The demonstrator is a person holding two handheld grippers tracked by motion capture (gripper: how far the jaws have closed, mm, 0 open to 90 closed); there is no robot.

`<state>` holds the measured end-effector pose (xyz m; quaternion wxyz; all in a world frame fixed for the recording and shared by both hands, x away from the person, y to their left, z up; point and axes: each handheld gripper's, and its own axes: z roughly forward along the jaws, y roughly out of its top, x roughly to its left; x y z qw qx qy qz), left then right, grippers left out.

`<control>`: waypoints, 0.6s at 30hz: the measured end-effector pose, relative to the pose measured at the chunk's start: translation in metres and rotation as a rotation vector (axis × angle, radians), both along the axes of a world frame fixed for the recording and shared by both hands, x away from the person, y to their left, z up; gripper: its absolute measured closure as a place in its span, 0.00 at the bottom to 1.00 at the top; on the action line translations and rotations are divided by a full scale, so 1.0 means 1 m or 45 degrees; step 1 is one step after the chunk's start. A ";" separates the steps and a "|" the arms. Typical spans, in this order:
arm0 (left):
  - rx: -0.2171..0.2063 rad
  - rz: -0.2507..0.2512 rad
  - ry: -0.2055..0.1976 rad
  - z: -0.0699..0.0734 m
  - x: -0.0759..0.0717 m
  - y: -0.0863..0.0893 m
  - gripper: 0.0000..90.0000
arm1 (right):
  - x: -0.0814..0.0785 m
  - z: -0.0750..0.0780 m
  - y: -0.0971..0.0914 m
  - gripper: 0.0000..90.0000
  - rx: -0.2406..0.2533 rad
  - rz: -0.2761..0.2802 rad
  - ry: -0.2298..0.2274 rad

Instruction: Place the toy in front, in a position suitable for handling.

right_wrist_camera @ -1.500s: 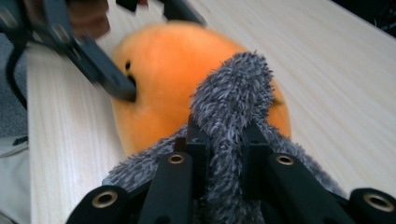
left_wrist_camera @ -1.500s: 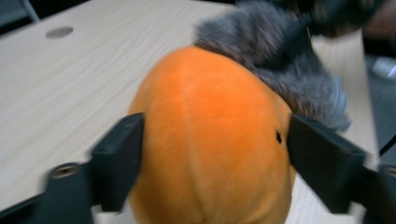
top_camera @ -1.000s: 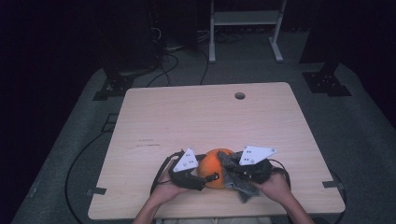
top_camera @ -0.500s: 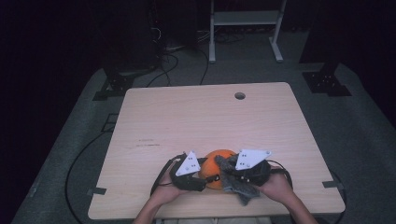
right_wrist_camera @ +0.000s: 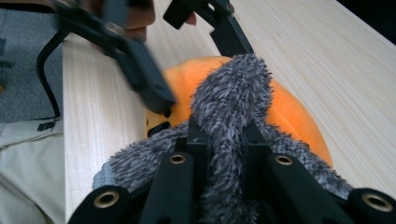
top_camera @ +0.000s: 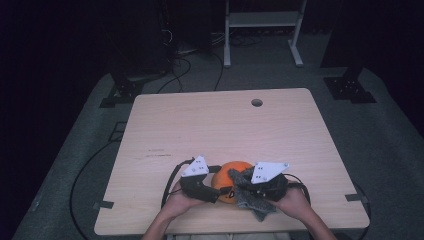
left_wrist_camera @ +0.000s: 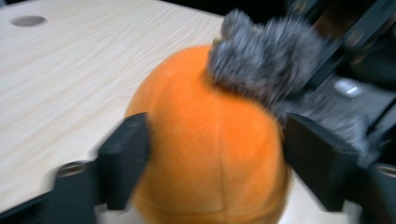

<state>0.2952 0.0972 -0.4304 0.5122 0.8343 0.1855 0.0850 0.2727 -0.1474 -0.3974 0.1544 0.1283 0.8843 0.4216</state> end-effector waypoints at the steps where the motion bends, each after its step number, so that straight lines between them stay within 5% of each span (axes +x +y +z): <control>1: 0.016 -0.004 -0.020 -0.001 -0.001 0.001 0.34 | 0.000 0.000 0.000 0.87 0.000 0.002 0.002; 8: 0.016 0.009 -0.008 -0.005 0.000 0.006 0.40 | 0.001 -0.009 -0.021 0.87 -0.037 -0.025 0.045; 13: 0.053 -0.007 -0.048 -0.005 -0.002 0.005 0.42 | -0.001 0.006 -0.019 0.87 0.059 -0.036 0.020; 18: 0.045 -0.007 -0.027 -0.008 -0.001 0.011 0.42 | 0.003 -0.009 -0.018 0.86 -0.023 -0.024 0.046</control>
